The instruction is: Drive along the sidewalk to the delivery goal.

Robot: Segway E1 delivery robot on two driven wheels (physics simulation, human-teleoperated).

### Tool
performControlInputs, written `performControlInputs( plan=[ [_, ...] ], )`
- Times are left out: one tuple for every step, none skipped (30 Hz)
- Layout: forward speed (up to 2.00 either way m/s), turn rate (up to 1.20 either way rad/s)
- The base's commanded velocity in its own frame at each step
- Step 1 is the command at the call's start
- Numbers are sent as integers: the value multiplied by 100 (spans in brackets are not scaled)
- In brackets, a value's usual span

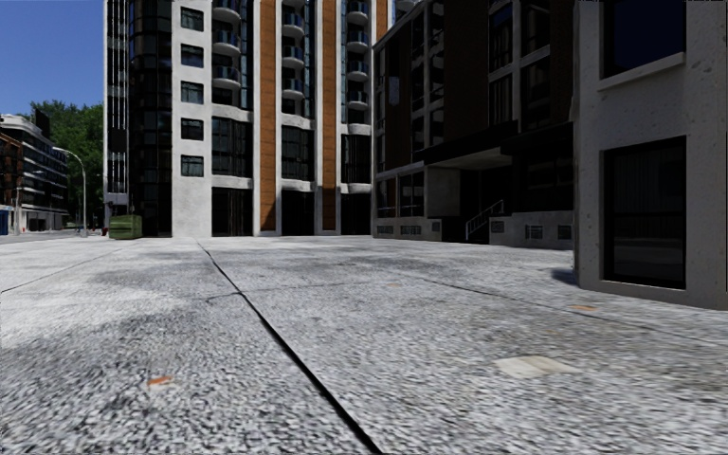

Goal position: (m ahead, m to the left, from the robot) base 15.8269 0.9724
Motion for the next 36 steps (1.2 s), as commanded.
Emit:
performControlInputs(
  plan=[
    [200, 0],
    [200, 0],
    [200, 0],
    [200, 0],
    [200, 0],
    [200, 0],
    [200, 0],
    [200, 0],
    [200, 0],
    [200, 0],
    [200, 0],
    [200, 0],
    [200, 0],
    [200, 0],
    [200, 0],
    [200, 0],
    [200, 0],
    [200, 0],
    [200, 0],
    [200, 0],
    [200, 0],
    [200, 0],
    [200, 0],
    [200, 0],
    [200, 0],
    [200, 0],
    [200, 0],
    [200, 0],
    [200, 0],
    [200, 0],
    [200, 0],
    [200, 0],
    [200, 0],
    [200, 0],
    [200, 0],
    [200, 0]
  ],
)
